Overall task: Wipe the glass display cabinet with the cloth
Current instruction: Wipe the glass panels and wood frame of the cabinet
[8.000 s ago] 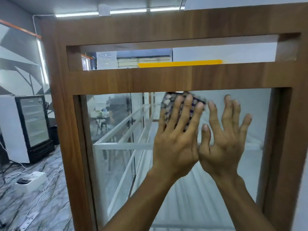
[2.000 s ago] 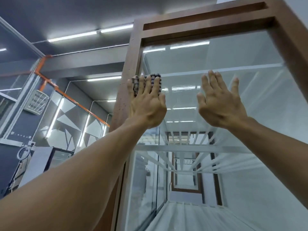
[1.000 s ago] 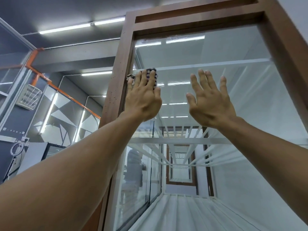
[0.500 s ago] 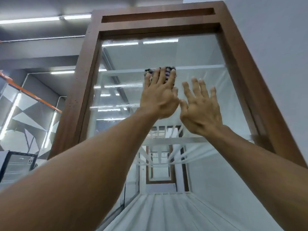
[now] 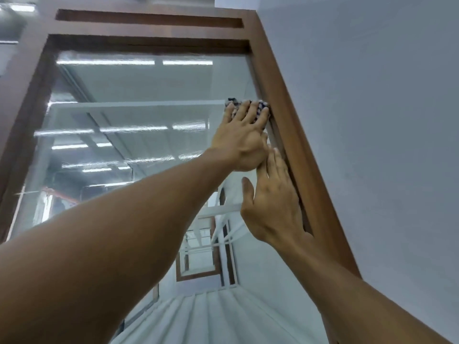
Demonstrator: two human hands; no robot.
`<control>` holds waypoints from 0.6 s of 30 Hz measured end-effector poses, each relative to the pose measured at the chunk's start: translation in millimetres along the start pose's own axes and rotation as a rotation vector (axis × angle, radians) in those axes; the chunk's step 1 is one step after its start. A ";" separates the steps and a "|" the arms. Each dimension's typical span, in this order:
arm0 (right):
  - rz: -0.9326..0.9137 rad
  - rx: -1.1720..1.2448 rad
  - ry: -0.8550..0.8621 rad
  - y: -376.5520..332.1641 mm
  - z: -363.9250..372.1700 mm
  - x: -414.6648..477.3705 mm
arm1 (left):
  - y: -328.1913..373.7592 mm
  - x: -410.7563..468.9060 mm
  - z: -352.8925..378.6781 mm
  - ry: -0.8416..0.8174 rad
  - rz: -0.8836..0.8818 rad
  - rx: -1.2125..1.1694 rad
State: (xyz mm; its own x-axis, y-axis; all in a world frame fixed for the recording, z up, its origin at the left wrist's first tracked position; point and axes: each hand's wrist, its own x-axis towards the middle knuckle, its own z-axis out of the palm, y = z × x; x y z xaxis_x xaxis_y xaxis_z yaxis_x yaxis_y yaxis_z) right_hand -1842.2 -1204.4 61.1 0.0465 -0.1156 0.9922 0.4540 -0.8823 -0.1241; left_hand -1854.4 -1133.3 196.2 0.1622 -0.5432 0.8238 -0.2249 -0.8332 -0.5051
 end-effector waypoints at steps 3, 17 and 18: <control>0.003 0.029 -0.009 1.1 -2.5 -16.5 | -1.7 -12.5 1.0 0.002 0.078 -0.021; -0.163 -0.172 -0.140 -87.8 36.6 -1.2 | -100.8 -131.4 -6.5 0.076 -0.138 -0.019; -0.181 -0.174 -0.150 -97.6 41.8 3.0 | -112.8 -140.4 -8.8 0.078 -0.169 -0.019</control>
State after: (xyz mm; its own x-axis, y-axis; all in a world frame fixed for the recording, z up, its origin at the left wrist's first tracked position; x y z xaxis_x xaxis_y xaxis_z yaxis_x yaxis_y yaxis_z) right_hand -1849.2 -1099.6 76.7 0.1157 0.1079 0.9874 0.3078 -0.9491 0.0677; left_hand -1860.3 -962.1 139.8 0.1246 -0.3856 0.9142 -0.2191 -0.9093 -0.3537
